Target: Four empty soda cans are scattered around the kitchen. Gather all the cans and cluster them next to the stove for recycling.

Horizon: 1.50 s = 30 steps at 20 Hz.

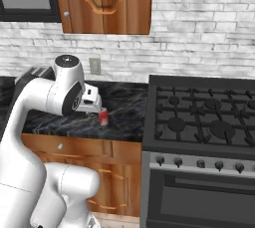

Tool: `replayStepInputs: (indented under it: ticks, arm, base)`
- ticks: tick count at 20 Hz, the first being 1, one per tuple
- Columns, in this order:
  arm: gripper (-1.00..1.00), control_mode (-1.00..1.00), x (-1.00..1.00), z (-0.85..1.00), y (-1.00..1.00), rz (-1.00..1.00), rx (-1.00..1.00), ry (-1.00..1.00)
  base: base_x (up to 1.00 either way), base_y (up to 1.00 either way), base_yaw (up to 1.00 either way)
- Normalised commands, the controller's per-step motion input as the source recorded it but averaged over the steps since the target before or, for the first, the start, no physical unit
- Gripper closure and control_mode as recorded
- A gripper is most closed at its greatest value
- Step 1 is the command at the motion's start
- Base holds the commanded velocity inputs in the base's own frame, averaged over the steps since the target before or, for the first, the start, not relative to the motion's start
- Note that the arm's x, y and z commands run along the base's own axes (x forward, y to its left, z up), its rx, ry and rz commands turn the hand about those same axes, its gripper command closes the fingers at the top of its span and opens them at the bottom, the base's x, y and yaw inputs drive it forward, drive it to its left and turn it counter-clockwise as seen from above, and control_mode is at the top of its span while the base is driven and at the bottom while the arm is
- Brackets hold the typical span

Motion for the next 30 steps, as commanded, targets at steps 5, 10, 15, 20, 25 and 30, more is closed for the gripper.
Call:
replayStepInputs:
  ticks: [5, 10, 15, 20, 25, 30]
  arm:
    - [-1.00, -1.00, 0.38, -0.25, 0.00, 0.00, -0.04, 0.00]
    - [-1.00, -1.00, 0.31, -0.14, 0.00, 0.00, -0.01, 0.00]
    - [-1.00, -1.00, 0.27, -0.02, 0.00, 0.00, 0.00, 0.01]
    - [-1.00, -1.00, 0.28, -0.20, 0.00, -0.01, -0.02, 0.05]
    - [-1.00, -1.00, 0.27, -0.24, 0.00, -0.01, -0.01, 0.04]
    - [-1.00, -1.00, 0.23, -0.03, 0.01, 0.00, 0.00, 0.00]
  base:
    - [0.00, 0.00, 0.00]
    - [0.00, 0.00, 0.00]
    - [0.00, 0.00, 0.00]
    - [0.00, 0.00, 0.00]
    - [0.00, 0.00, 0.00]
    - [0.00, 0.00, 0.00]
